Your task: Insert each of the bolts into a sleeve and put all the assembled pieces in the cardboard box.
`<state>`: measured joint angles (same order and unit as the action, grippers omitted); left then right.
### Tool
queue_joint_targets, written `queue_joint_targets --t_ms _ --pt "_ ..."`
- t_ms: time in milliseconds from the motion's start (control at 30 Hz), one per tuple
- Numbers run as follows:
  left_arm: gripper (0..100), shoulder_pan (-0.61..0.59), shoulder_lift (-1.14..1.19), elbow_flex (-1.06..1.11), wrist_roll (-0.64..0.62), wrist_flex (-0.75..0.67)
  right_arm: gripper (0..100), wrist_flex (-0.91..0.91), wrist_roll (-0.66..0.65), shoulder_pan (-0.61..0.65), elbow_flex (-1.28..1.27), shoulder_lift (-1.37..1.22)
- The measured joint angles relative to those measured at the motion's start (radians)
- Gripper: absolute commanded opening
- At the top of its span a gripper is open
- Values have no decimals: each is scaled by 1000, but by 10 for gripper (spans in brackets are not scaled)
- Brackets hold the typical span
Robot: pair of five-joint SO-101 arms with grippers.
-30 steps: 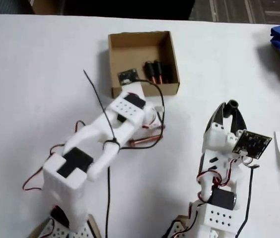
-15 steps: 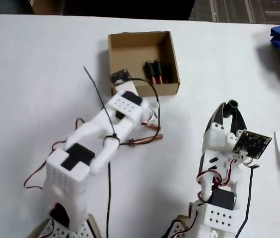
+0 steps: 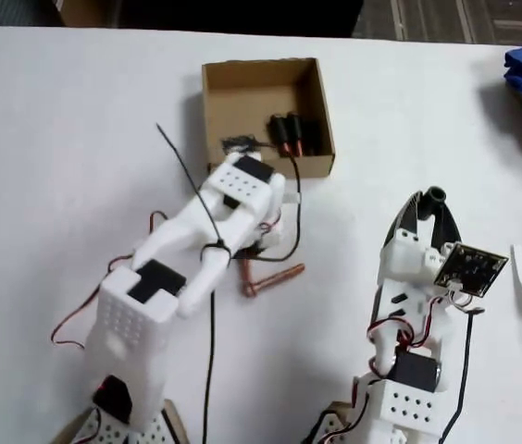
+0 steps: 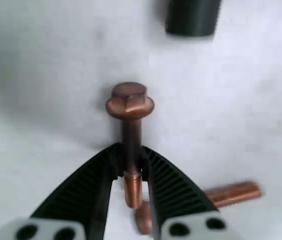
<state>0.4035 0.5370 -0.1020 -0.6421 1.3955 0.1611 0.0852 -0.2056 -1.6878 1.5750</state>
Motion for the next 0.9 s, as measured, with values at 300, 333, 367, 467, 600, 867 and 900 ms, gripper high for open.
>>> queue_joint_targets --t_ms 300,333,367,467,600,867,900 --pt "32 -78 9 0 436 89 20 0 0 0 0 0" --pt "36 -92 9 0 439 77 20 0 0 0 0 0" --pt "53 -104 9 0 442 68 20 0 0 0 0 0" --pt "170 -126 9 0 451 54 20 0 0 0 0 0" --pt "300 -155 8 0 454 48 20 0 0 0 0 0" --pt "300 -164 8 2 456 -54 20 0 0 0 0 0" --pt "300 -164 8 2 456 -60 20 0 0 0 0 0"
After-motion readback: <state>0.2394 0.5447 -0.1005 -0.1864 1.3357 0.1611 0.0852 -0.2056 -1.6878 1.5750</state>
